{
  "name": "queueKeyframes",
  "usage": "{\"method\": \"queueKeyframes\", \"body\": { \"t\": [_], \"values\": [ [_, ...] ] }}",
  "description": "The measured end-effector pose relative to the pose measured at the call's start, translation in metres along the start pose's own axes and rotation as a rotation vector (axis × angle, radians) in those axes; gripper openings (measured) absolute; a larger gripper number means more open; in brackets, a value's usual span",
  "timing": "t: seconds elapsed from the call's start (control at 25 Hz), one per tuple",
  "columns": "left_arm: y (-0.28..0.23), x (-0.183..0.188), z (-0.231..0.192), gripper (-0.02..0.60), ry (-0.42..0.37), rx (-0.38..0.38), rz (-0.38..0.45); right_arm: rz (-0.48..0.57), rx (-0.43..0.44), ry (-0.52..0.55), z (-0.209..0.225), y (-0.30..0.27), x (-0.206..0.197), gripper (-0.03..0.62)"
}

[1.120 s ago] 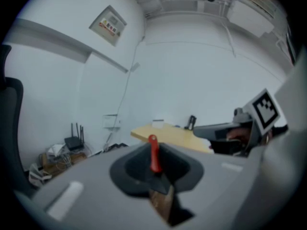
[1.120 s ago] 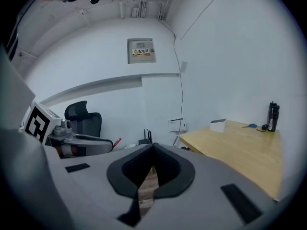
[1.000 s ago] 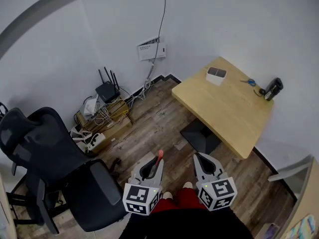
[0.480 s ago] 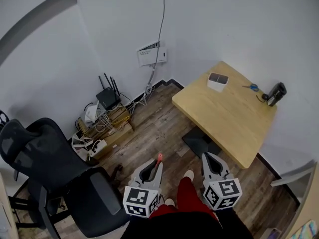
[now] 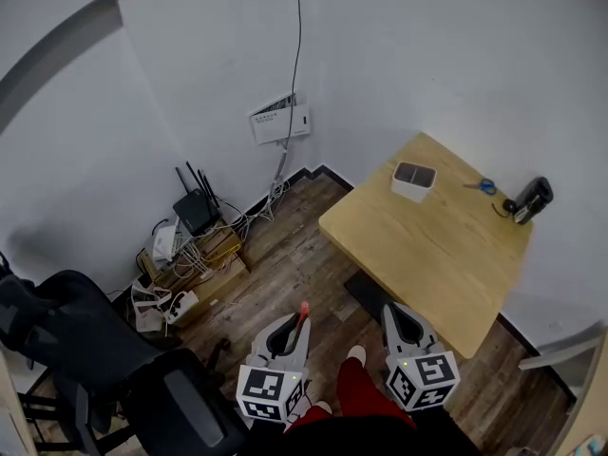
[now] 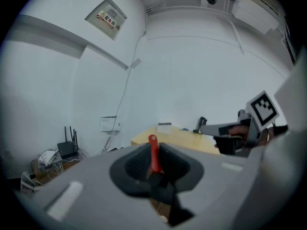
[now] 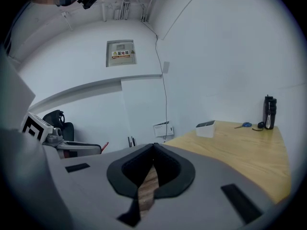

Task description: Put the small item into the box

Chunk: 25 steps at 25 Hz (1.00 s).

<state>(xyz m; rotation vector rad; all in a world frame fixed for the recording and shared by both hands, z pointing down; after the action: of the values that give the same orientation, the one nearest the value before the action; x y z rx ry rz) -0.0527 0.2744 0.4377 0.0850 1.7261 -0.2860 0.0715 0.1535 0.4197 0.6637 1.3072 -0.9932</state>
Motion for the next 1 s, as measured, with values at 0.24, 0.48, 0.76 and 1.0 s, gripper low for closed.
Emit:
{"method": "queueKeyframes", "body": {
  "t": [0.24, 0.48, 0.76, 1.0],
  "values": [
    [-0.051, 0.010, -0.007, 0.049, 0.001, -0.006, 0.020, -0.018, 0.005, -0.003, 0.029, -0.040, 0.005, 0.008],
    [-0.098, 0.024, -0.014, 0.049, -0.009, -0.001, 0.027, -0.018, -0.025, -0.004, 0.064, -0.073, 0.017, 0.008],
    [-0.152, 0.033, -0.014, 0.049, -0.016, -0.012, 0.020, -0.021, -0.054, -0.018, 0.105, -0.098, 0.028, 0.008],
    [-0.197, 0.038, -0.002, 0.049, -0.030, -0.040, 0.013, -0.019, -0.102, -0.025, 0.145, -0.109, 0.036, 0.008]
  ]
}}
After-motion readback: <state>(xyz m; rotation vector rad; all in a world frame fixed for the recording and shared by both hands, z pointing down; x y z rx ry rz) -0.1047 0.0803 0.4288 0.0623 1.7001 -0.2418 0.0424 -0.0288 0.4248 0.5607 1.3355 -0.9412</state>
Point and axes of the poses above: the fingertips, and each gripper's own axes: y backward along the fingers, z to its right, x out of its top, the point moved 2 cm from there along y, backward along the fingers, and after that the axes turned 10 degrees about z, right-handed, at the moved point
